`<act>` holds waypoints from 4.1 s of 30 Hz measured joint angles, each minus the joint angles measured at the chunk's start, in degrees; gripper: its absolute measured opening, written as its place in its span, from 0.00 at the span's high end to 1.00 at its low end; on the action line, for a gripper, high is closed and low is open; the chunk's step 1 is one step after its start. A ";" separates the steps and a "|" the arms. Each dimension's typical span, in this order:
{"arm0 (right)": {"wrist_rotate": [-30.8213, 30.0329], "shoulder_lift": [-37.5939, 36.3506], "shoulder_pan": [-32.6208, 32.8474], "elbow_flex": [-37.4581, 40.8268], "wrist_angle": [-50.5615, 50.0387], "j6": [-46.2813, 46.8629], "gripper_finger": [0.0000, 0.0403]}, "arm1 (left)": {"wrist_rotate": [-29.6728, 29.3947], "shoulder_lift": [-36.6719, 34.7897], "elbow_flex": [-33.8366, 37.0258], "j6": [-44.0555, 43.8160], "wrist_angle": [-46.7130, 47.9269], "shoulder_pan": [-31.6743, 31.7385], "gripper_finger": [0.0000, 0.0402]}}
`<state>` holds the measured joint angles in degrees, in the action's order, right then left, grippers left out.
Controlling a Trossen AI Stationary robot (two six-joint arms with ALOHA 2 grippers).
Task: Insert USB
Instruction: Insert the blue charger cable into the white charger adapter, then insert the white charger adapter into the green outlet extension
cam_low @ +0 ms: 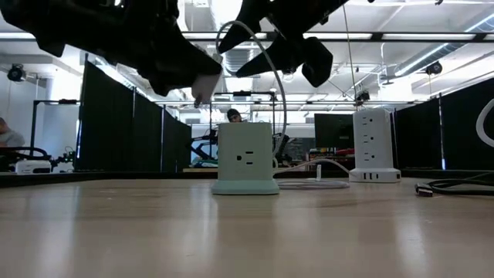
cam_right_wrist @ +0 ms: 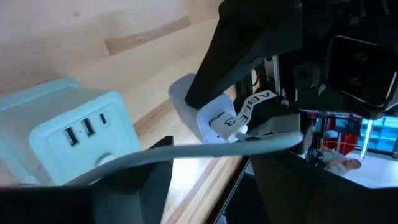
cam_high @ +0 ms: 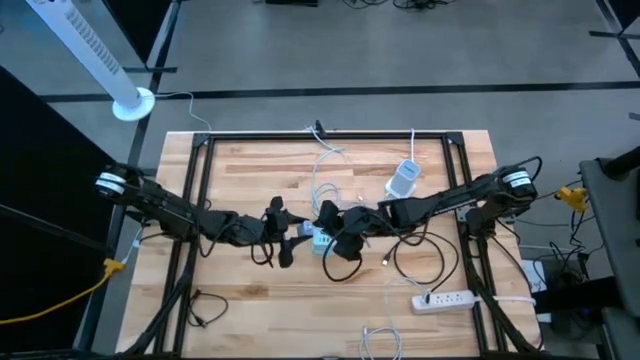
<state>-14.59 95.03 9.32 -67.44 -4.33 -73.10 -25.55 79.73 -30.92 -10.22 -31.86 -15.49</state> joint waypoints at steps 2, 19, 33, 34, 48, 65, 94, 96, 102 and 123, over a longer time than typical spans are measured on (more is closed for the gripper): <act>0.03 0.38 0.02 0.00 0.27 0.00 0.47 | 1.00 0.44 0.02 -0.03 -0.44 0.04 0.52; 4.06 0.68 -0.44 0.00 0.74 -6.37 0.47 | 10.52 0.49 -0.04 2.21 -4.18 0.24 0.52; 19.33 2.68 -0.20 -2.83 1.38 0.50 0.50 | 16.06 3.71 -0.04 2.82 -7.58 0.39 0.52; 19.45 3.40 -0.15 -3.30 0.74 0.52 0.50 | 16.31 4.84 -0.02 2.84 -8.67 0.39 0.52; 18.48 8.72 -0.08 -8.67 -8.51 4.19 0.52 | 21.32 8.99 -3.19 3.58 -9.39 0.65 0.52; 17.52 6.74 -0.04 -11.21 -12.72 15.71 0.70 | 23.24 2.85 -3.24 -0.05 -2.74 0.53 0.52; 20.72 -12.16 -4.04 13.01 -7.31 61.80 0.71 | 0.50 -6.85 5.51 -1.54 12.38 0.55 0.32; 20.72 -12.29 -4.07 18.69 -0.78 63.71 0.71 | -2.34 -6.03 5.86 -3.58 12.59 0.57 0.32; 18.40 -11.94 -4.05 31.89 16.64 68.10 0.71 | -4.81 -1.28 5.02 -4.06 10.48 0.68 0.32; 7.91 -10.54 -3.96 51.26 56.75 76.07 0.71 | -9.46 19.46 -6.64 7.51 10.45 0.96 0.32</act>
<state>-6.68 84.48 5.37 -16.18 52.41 2.97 -35.01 99.20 -37.55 -2.70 -21.40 -14.52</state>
